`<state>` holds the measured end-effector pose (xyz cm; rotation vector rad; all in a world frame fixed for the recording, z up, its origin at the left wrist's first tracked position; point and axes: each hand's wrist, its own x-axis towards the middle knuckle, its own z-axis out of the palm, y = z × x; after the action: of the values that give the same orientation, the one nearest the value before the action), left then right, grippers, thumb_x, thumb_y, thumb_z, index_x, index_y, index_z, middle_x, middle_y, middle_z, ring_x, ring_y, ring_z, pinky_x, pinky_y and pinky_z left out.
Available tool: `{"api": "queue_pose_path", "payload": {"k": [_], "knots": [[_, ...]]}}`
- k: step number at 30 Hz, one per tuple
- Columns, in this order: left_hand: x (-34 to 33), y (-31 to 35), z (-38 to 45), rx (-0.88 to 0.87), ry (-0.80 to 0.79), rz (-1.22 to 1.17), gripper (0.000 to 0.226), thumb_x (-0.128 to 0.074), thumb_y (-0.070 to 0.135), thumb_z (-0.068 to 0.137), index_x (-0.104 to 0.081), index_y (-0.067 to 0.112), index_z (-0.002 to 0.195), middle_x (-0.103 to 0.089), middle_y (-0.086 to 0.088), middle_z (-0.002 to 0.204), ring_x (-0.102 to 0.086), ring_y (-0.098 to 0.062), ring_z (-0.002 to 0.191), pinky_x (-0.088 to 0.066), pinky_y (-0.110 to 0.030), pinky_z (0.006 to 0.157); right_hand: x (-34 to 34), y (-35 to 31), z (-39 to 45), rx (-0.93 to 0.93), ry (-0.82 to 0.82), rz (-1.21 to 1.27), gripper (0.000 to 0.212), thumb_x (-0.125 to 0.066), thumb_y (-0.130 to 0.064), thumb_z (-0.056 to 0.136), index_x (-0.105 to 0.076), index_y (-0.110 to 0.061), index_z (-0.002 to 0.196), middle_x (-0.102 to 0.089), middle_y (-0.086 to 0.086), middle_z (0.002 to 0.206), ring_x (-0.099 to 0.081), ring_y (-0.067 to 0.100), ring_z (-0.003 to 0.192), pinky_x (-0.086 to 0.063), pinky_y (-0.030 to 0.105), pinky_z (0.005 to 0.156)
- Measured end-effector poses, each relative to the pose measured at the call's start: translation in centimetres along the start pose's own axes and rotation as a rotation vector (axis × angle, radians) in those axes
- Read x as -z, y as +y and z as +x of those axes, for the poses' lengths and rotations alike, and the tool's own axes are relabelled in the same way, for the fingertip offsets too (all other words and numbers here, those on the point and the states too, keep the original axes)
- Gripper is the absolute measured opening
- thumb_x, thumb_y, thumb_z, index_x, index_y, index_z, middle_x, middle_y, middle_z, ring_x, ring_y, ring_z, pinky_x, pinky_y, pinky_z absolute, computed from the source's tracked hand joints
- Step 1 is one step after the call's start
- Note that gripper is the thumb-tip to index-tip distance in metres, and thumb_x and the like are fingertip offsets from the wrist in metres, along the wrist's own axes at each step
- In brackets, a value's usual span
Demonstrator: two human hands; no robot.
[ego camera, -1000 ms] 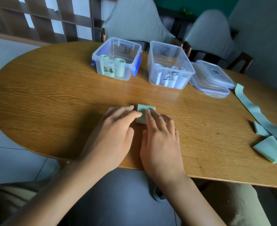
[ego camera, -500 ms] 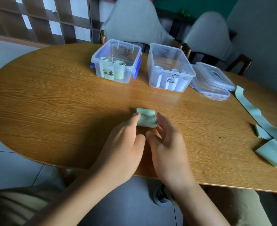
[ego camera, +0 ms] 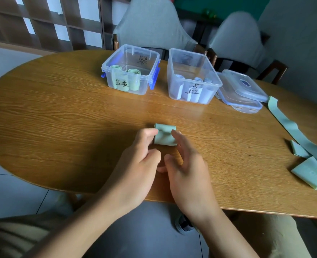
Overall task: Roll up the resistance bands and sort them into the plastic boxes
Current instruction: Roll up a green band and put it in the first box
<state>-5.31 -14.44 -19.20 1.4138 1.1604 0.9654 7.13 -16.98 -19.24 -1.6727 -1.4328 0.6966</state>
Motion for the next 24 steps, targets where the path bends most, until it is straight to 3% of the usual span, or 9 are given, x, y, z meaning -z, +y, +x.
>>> {"api": "queue_pose_path", "payload": {"k": [2, 3, 5, 6, 9, 12, 16, 19, 24], "knots": [[-0.1, -0.1, -0.2, -0.009, 0.006, 0.048, 0.053, -0.039, 0.027, 0.080, -0.055, 0.035, 0.131, -0.070, 0.013, 0.111, -0.063, 0.002, 0.103, -0.051, -0.027, 0.095, -0.1, 0.2, 0.1, 0.025, 0.022, -0.043, 0.054, -0.051, -0.001, 0.096, -0.048, -0.023, 0.145, -0.067, 0.003, 0.128, -0.064, -0.016, 0.078, -0.037, -0.004, 0.067], [-0.2, -0.1, -0.3, -0.014, 0.008, 0.067, 0.050, -0.039, 0.026, 0.084, -0.056, 0.035, 0.130, -0.070, 0.011, 0.107, -0.064, 0.000, 0.101, -0.051, -0.027, 0.093, 0.0, 0.3, 0.1, 0.028, 0.038, -0.042, 0.052, -0.052, -0.002, 0.096, -0.051, -0.024, 0.143, -0.073, -0.003, 0.110, -0.067, -0.010, 0.074, -0.040, -0.001, 0.067], [-0.3, 0.0, -0.5, -0.013, 0.013, 0.098, 0.044, -0.042, 0.016, 0.095, -0.055, 0.034, 0.132, -0.069, 0.011, 0.107, -0.063, -0.001, 0.101, -0.049, -0.021, 0.091, 0.1, 0.6, 0.5, 0.027, 0.086, -0.042, 0.048, -0.054, -0.003, 0.095, -0.056, -0.027, 0.136, -0.066, -0.019, 0.076, -0.069, 0.002, 0.059, -0.053, 0.014, 0.071], [-0.3, 0.1, -0.6, -0.006, 0.014, 0.114, 0.045, -0.042, 0.010, 0.097, -0.055, 0.034, 0.133, -0.068, 0.013, 0.107, -0.062, 0.001, 0.101, -0.048, -0.015, 0.088, 0.1, 0.7, 0.7, 0.031, 0.113, -0.053, 0.045, -0.056, -0.004, 0.094, -0.059, -0.028, 0.132, -0.063, -0.024, 0.070, -0.068, 0.006, 0.055, -0.058, 0.026, 0.073], [-0.3, 0.2, -0.7, 0.008, 0.000, 0.157, 0.048, -0.041, 0.009, 0.098, -0.052, 0.037, 0.135, -0.061, 0.017, 0.123, -0.056, 0.009, 0.112, -0.042, -0.008, 0.088, -0.1, 1.0, 1.6, 0.049, 0.198, -0.082, 0.039, -0.062, -0.006, 0.090, -0.065, -0.032, 0.119, -0.064, -0.033, 0.072, -0.071, 0.009, 0.063, -0.060, 0.042, 0.070], [-0.3, 0.3, -1.0, 0.005, -0.021, 0.171, 0.049, -0.040, 0.012, 0.097, -0.050, 0.039, 0.137, -0.052, 0.018, 0.135, -0.049, 0.006, 0.125, -0.039, -0.013, 0.096, -0.2, 1.4, 2.2, 0.051, 0.248, -0.088, 0.038, -0.066, -0.008, 0.087, -0.067, -0.031, 0.117, -0.076, -0.014, 0.096, -0.074, 0.010, 0.087, -0.061, 0.043, 0.072], [-0.3, 0.3, -1.2, -0.002, -0.039, 0.138, 0.047, -0.041, 0.020, 0.094, -0.051, 0.046, 0.131, -0.052, 0.023, 0.133, -0.048, 0.009, 0.124, -0.040, -0.023, 0.105, 0.0, 1.7, 2.6, 0.046, 0.233, -0.113, 0.040, -0.067, -0.008, 0.087, -0.069, -0.031, 0.119, -0.076, -0.010, 0.106, -0.072, 0.007, 0.097, -0.061, 0.040, 0.077], [-0.3, 0.4, -1.4, 0.005, -0.051, 0.085, 0.053, -0.037, 0.030, 0.078, -0.052, 0.052, 0.124, -0.053, 0.028, 0.130, -0.048, 0.014, 0.122, -0.040, -0.019, 0.103, 0.2, 1.7, 2.5, 0.056, 0.224, -0.143, 0.043, -0.068, -0.006, 0.085, -0.069, -0.031, 0.120, -0.076, -0.012, 0.110, -0.071, 0.005, 0.101, -0.059, 0.035, 0.086], [-0.6, 0.0, -1.6, 0.014, -0.041, 0.057, 0.060, -0.038, 0.028, 0.074, -0.054, 0.052, 0.127, -0.051, 0.036, 0.129, -0.049, 0.010, 0.124, -0.040, -0.016, 0.096, 0.1, 1.9, 2.4, 0.097, 0.268, -0.212, 0.042, -0.072, -0.007, 0.083, -0.069, -0.031, 0.118, -0.076, -0.014, 0.106, -0.070, 0.005, 0.101, -0.051, 0.023, 0.089]]}}
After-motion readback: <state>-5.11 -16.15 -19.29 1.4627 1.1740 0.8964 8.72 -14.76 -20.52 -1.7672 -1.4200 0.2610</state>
